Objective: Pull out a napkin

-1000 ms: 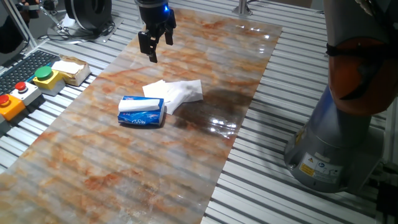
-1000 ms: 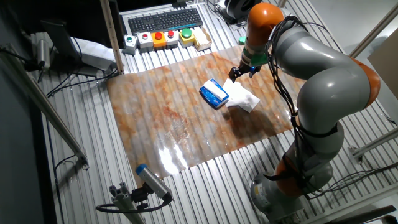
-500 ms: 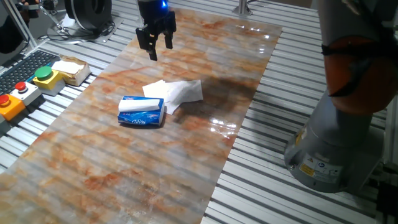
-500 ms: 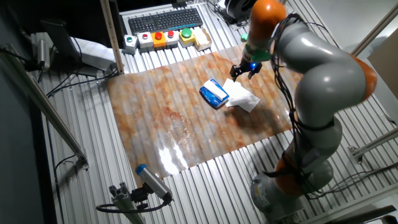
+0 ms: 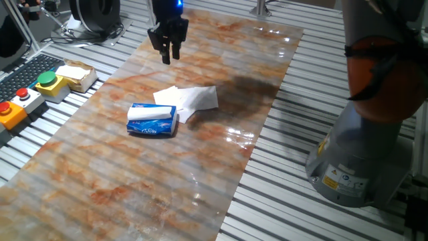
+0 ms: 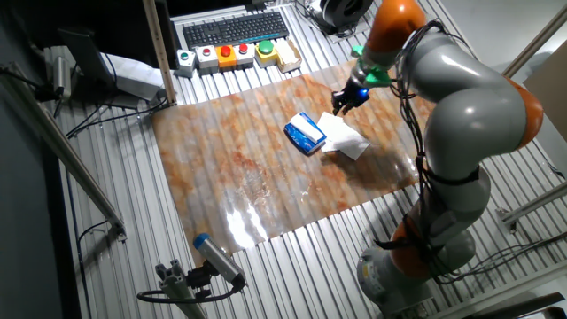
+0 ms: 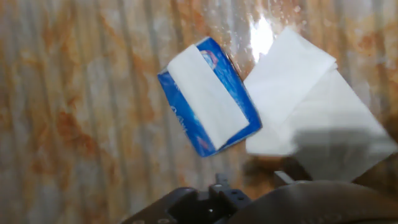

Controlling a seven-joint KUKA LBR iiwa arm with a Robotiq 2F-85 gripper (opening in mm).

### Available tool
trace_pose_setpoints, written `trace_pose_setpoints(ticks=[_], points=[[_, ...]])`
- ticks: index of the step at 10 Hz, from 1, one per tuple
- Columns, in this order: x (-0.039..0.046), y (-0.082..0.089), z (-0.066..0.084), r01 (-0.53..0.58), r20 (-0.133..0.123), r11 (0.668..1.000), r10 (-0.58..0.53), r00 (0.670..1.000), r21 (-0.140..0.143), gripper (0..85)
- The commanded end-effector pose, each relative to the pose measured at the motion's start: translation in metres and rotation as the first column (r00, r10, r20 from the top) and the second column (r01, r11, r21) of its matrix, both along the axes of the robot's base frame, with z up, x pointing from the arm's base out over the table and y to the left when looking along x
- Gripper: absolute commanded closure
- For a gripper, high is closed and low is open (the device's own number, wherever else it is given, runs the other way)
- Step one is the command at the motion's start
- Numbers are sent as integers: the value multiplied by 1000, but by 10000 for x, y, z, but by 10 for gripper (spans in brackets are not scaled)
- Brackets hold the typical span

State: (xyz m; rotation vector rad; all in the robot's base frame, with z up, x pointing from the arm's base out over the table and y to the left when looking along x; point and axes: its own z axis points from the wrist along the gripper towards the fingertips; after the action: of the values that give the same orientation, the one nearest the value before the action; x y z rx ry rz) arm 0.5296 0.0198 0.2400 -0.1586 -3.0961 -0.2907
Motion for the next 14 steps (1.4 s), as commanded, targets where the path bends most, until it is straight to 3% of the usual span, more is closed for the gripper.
trace_pose_setpoints(ticks=[1,2,3,5,6,10,11,12,14], points=[[46,51,12,5,-18,1000,-6,1000,-15,850],[78,87,17,12,-24,999,-13,1000,-34,850],[106,122,-3,18,-23,998,-20,1000,-54,680],[175,216,-69,65,-20,995,-67,998,-74,680],[217,255,-101,77,-21,994,-79,997,-79,510],[277,290,-302,96,-23,992,-98,995,-88,510],[262,298,-343,87,-21,990,-90,996,-111,510],[245,304,-363,93,-25,989,-96,995,-112,510],[234,311,-417,87,-40,986,-94,995,-143,510]])
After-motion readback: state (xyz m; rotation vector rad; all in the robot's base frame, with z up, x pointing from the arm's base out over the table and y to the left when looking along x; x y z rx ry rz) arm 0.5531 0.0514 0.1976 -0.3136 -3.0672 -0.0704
